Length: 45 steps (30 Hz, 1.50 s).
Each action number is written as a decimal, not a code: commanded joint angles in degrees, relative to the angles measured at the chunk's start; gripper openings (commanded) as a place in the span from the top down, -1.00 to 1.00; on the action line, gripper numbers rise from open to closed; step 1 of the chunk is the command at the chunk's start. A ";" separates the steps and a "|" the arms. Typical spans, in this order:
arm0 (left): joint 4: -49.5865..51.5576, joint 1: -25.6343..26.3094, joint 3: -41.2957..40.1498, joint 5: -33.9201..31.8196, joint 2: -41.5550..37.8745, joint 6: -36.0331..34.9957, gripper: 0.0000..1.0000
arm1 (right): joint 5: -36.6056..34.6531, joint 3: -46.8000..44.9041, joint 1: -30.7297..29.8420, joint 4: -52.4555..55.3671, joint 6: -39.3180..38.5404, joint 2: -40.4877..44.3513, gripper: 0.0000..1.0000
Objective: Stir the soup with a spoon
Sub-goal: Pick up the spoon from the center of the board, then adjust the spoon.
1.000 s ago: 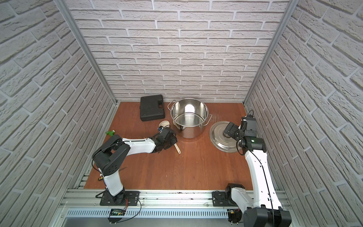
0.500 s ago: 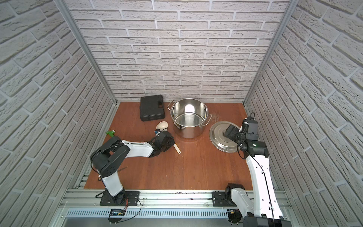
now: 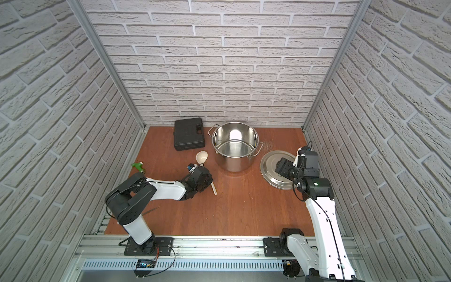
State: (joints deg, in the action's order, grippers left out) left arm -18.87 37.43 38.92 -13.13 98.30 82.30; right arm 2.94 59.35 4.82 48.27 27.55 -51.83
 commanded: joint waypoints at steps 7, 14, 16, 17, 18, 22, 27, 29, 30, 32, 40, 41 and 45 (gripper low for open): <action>10.75 1.21 -2.41 -6.46 -11.80 -1.44 1.00 | 2.21 4.85 -11.84 0.47 -1.69 -1.09 -0.73; 22.66 2.14 3.63 -12.64 -30.12 -12.48 1.00 | 12.44 8.52 -21.30 -4.97 4.95 -6.00 -0.72; 22.47 1.90 4.98 -13.32 -35.04 -16.04 1.00 | 18.53 8.94 -23.28 -10.27 9.52 -8.03 -0.70; 20.97 1.45 5.34 -12.93 -37.31 -17.82 1.00 | 21.03 8.86 -24.65 -14.13 12.21 -9.10 -0.69; 19.45 0.56 5.47 -11.80 -38.85 -18.66 1.00 | 22.76 8.92 -25.95 -17.35 14.31 -10.04 -0.70; 12.04 -6.57 6.00 -1.49 -42.38 -15.64 1.00 | 27.24 10.94 -31.27 -28.82 20.70 -15.18 -0.74; 8.51 -10.97 12.98 9.95 -38.28 -10.47 1.00 | 31.00 16.19 -37.08 -36.72 22.99 -22.96 -0.78; 7.31 -11.06 15.19 11.60 -36.43 -7.10 1.00 | 31.48 17.43 -38.11 -40.35 23.86 -25.01 -0.77; 6.28 -11.13 15.41 11.78 -35.92 -4.88 1.00 | 31.94 17.61 -38.21 -42.25 24.32 -25.68 -0.76; 4.73 -11.31 15.01 11.41 -35.57 0.70 1.00 | 32.18 18.65 -38.38 -43.47 23.67 -26.67 -0.72; -0.40 -13.64 9.78 10.52 -37.48 14.70 1.00 | 32.70 20.72 -38.65 -42.38 22.87 -28.21 -0.53; -1.41 -13.72 9.56 10.78 -37.21 15.45 1.00 | 32.44 20.63 -38.82 -42.45 23.20 -28.45 -0.49; -6.60 -13.82 9.01 11.82 -35.63 18.25 1.00 | 31.56 20.42 -39.44 -43.91 25.57 -29.86 -0.33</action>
State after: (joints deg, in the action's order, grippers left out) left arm -16.27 23.83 48.47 -2.79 62.26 96.86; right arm 34.52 78.76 -33.93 7.77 51.33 -80.27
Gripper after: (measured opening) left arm 0.119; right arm 0.673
